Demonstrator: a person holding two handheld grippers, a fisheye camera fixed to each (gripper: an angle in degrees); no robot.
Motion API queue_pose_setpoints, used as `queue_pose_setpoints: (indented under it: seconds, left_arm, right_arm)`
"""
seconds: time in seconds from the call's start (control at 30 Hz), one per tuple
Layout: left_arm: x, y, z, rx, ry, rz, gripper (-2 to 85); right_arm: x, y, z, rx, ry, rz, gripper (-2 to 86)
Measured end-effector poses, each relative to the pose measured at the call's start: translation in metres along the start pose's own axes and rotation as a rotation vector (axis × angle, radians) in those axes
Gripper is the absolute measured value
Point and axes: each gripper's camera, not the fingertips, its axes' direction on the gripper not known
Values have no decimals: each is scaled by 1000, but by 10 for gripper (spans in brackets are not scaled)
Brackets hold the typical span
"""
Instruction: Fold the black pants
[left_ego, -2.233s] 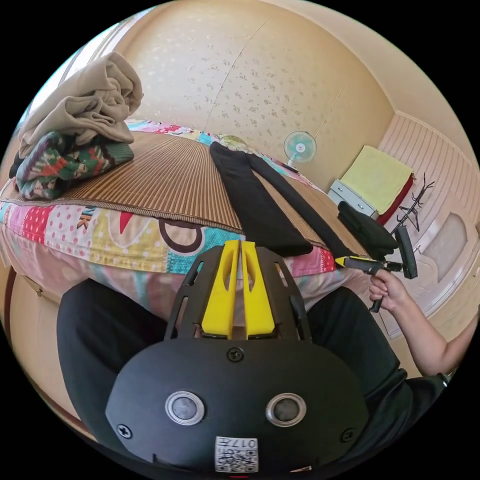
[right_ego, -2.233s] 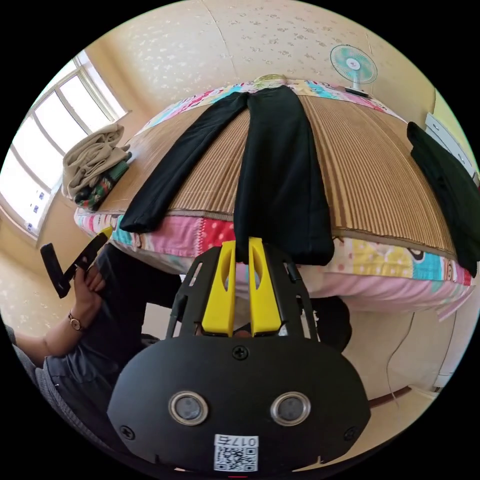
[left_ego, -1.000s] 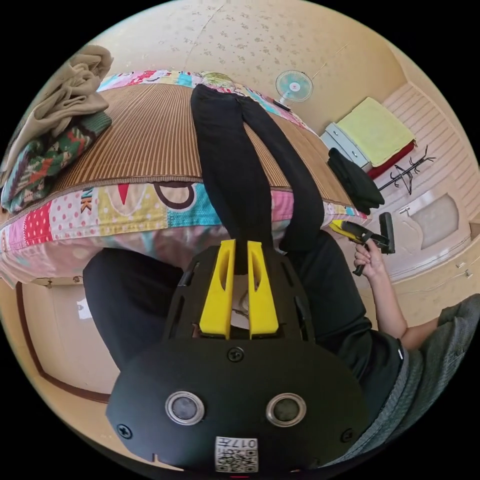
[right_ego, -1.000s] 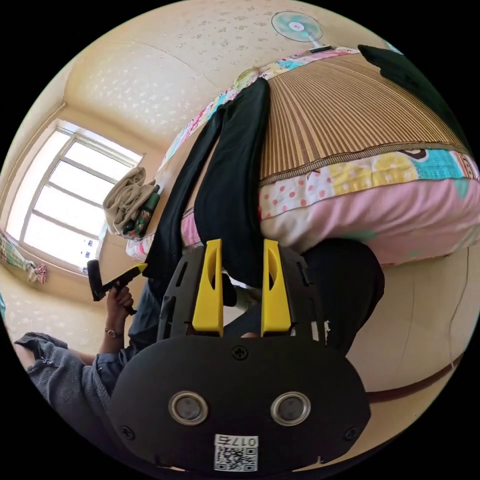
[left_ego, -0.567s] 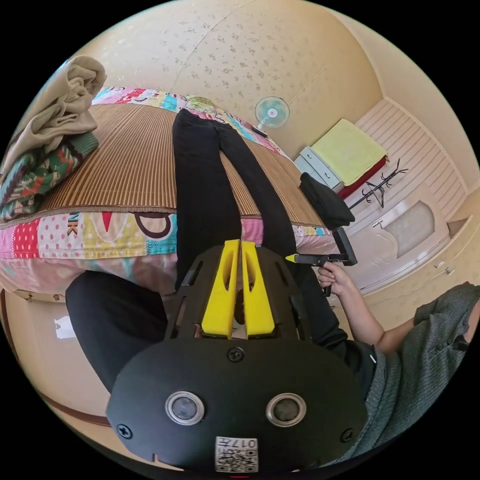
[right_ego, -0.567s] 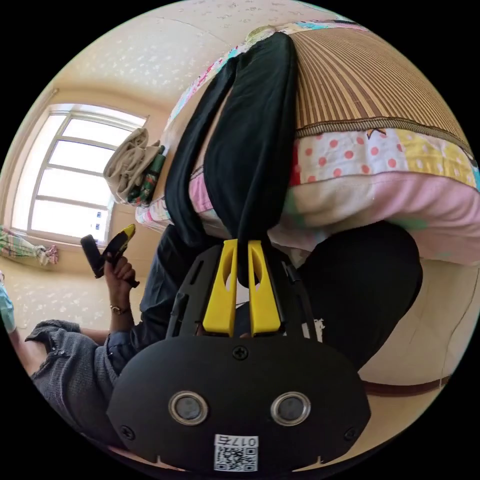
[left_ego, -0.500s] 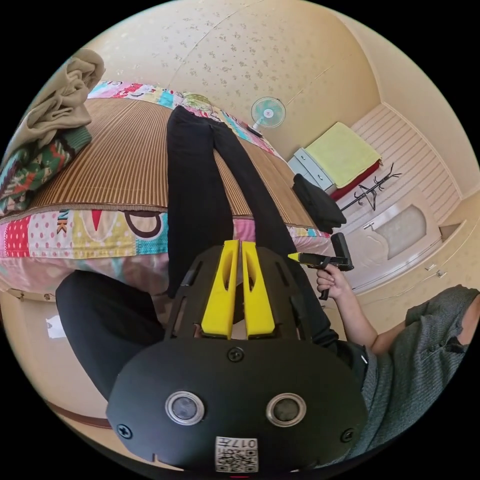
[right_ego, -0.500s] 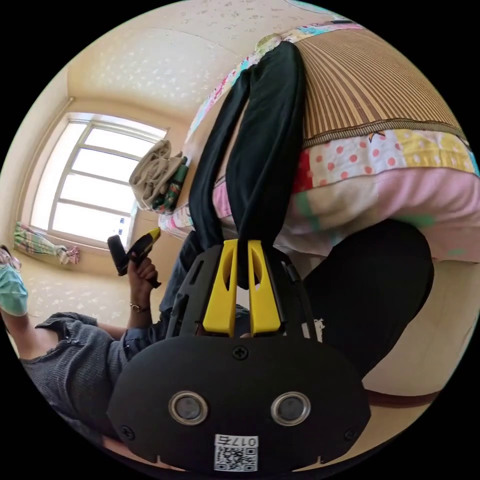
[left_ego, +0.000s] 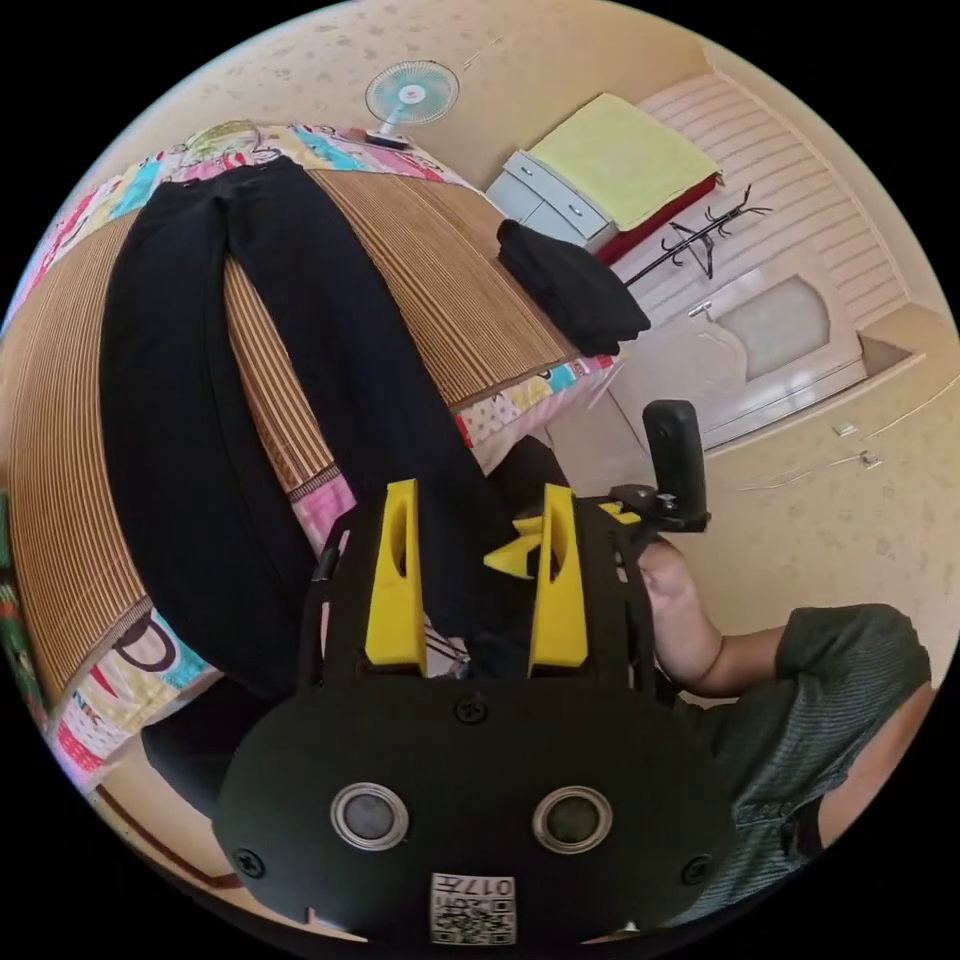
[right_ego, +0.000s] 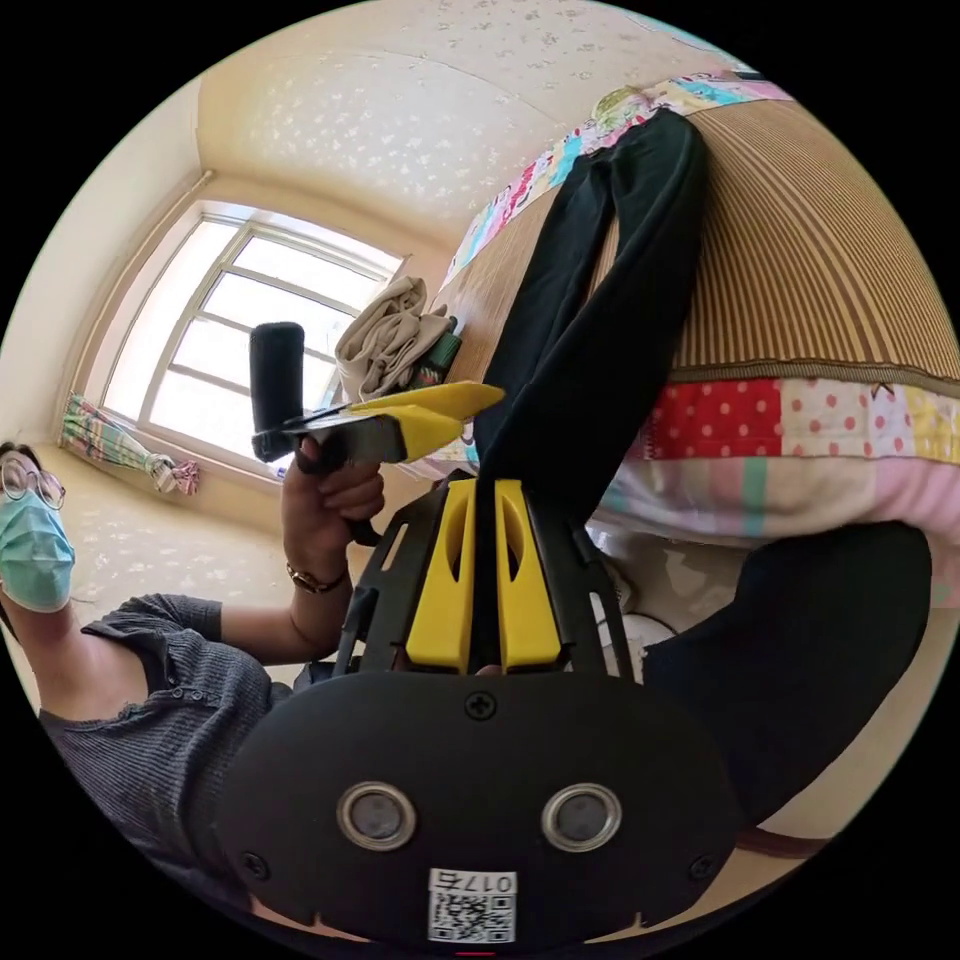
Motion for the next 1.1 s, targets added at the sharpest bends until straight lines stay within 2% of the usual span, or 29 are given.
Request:
queue_pose_setpoints:
  seconds: [0.07, 0.13, 0.17, 0.3, 0.43, 0.57, 0.67, 0.77, 0.93, 1.03, 1.1]
  left_arm:
    - [3, -17, 23, -105, -12, 20, 172]
    - [1, -20, 37, -146, -77, 30, 118]
    - [-1, -17, 41, -140, -134, 32, 92]
    - [-23, -3, 42, -72, -78, -22, 51]
    - [-64, 25, 25, 74, 57, -124, 45]
    - [-101, 44, 12, 110, 159, -161, 44]
    - [-125, 48, 7, 108, 203, -178, 44]
    - [-138, 44, 7, 63, 208, -127, 44]
    - [-160, 42, 5, 13, 221, -80, 43]
    - [-172, 44, 9, -16, 267, -75, 44]
    - [-176, 46, 11, -43, 263, -65, 44]
  right_arm:
    - [-8, -1, 8, -10, -19, -13, 25]
    - [-15, -1, 9, -15, 0, -26, 24]
    - [-17, -2, 9, -42, 26, -43, 25]
    - [-10, -10, -3, -179, 21, -121, 29]
    - [22, -39, -33, -145, 149, -20, 39]
    - [66, -115, -55, 13, 114, 42, 76]
    - [108, -193, -46, 50, 92, 134, 96]
    - [146, -276, -34, 68, 120, 253, 105]
    - [187, -379, -19, 256, 48, 398, 123]
    - [189, -427, -3, 320, 121, 384, 113]
    - [179, -460, 15, 305, 258, 320, 89]
